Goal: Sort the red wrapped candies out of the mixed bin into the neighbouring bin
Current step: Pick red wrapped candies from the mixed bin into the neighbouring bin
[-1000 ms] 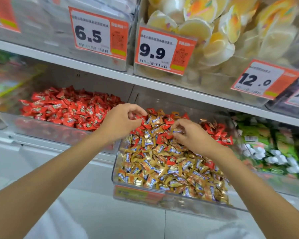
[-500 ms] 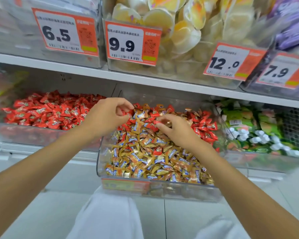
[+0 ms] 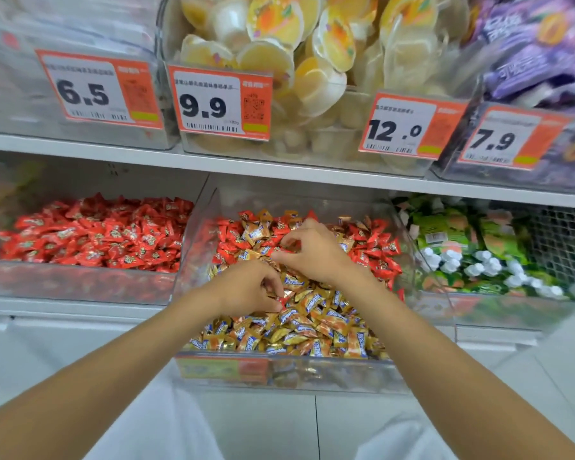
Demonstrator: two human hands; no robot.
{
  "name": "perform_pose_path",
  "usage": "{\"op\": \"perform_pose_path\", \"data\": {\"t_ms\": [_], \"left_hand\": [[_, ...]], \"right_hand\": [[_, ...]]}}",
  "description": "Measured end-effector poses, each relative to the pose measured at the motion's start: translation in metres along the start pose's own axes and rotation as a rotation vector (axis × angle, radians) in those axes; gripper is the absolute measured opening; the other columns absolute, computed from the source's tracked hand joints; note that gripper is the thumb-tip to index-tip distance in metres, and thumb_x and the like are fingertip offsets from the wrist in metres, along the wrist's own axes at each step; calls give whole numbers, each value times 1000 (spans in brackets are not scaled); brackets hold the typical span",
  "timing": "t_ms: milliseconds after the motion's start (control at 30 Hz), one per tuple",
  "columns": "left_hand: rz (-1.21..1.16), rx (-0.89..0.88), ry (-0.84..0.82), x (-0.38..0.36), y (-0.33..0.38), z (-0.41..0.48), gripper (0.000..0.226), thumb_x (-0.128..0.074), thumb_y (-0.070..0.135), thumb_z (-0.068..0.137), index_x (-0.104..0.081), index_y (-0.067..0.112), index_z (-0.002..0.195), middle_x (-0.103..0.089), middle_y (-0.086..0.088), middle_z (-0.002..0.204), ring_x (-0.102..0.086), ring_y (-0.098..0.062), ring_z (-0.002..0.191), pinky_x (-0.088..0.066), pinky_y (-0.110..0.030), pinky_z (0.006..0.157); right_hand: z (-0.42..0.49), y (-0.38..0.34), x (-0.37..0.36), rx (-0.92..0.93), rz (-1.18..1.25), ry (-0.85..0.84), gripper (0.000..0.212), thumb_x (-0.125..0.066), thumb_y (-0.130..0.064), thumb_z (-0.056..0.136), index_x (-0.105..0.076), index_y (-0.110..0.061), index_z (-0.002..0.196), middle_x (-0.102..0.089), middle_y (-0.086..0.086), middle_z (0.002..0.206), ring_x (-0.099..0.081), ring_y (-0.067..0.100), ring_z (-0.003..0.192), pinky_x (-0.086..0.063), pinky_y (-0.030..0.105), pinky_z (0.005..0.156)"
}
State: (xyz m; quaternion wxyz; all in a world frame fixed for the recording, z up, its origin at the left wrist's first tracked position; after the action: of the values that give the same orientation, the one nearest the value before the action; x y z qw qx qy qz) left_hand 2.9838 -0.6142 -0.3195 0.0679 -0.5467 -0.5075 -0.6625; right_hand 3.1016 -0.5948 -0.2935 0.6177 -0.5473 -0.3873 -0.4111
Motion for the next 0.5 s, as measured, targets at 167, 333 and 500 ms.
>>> {"op": "perform_pose_path", "data": {"t_ms": [167, 333, 500], "left_hand": [[-60, 66, 149, 13, -10, -7, 32, -62, -4, 82, -69, 22, 99, -55, 14, 93, -55, -8, 78, -42, -14, 60], [-72, 81, 169, 2, -18, -2, 20, -78, 27, 77, -66, 36, 90, -56, 9, 97, -56, -12, 79, -48, -29, 71], [-202, 69, 299, 5, -19, 1, 11, -79, 31, 78, -68, 29, 79, -60, 10, 84, -55, -7, 77, -43, -28, 69]], "right_hand": [[4, 6, 7, -2, 51, 26, 24, -72, -40, 83, -74, -18, 92, -54, 4, 104, -52, 22, 104, -42, 35, 92], [-33, 40, 42, -78, 357, 7, 15, -68, -30, 89, -58, -20, 94, -62, -5, 100, -60, 9, 84, -46, 26, 75], [-46, 49, 29, -154, 577, -92, 37, -49, 1, 95, -61, -31, 110, -47, -5, 128, -63, 10, 73, -56, 54, 82]]}}
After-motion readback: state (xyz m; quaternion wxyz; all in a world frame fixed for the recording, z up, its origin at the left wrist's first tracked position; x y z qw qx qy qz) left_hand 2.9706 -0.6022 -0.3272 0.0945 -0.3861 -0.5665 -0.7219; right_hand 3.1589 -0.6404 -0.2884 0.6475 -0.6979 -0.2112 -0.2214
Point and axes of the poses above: each hand's wrist, its own z-axis towards the middle knuckle, its own x-axis out of the back of the hand, y = z × x, the point moved 8 cm from there along z, towards the middle knuckle
